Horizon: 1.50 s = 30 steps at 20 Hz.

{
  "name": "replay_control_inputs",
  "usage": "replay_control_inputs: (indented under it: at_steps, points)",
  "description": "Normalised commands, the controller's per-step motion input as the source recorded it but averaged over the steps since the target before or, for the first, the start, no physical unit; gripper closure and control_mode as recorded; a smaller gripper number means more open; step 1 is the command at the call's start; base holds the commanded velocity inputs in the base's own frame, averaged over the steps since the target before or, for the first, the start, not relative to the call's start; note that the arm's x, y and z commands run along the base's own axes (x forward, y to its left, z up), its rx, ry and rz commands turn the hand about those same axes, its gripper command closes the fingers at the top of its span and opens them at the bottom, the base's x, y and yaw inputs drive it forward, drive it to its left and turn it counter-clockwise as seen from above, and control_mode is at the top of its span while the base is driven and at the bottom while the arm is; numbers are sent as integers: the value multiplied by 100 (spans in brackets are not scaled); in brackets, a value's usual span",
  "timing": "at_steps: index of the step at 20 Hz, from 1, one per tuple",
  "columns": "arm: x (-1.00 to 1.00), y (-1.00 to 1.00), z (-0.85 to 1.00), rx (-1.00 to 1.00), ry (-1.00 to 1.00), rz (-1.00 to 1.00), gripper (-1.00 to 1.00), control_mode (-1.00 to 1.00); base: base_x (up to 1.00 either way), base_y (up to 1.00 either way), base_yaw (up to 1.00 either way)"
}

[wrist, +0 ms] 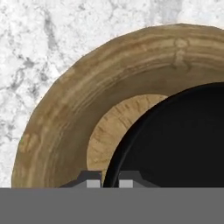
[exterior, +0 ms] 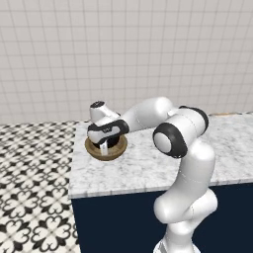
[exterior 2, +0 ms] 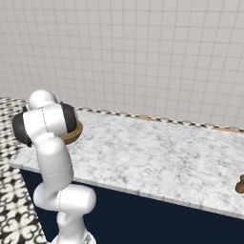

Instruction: Pick up the bowls on the counter and stack them on top of one another in the open cabinet. Place the smaller bowl on top of the larger bowl.

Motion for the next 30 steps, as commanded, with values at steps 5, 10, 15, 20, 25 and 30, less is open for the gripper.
replay_control_inputs:
  at_steps: [5,10,15,20,25,30]
  points:
    - [27,0,-35,0,0,0,100,-100,0,0,0]
    - [7,0,-25,0,0,0,100,-100,0,0,0]
    - [1,0,14,0,-1,0,-100,-100,0,0,0]
    - [0,0,52,1,-6,0,-100,-100,0,0,0]
    - [0,-13,37,14,0,-26,-100,-100,0,0,0]
    - [0,-57,9,18,4,-66,-100,-100,0,0,0]
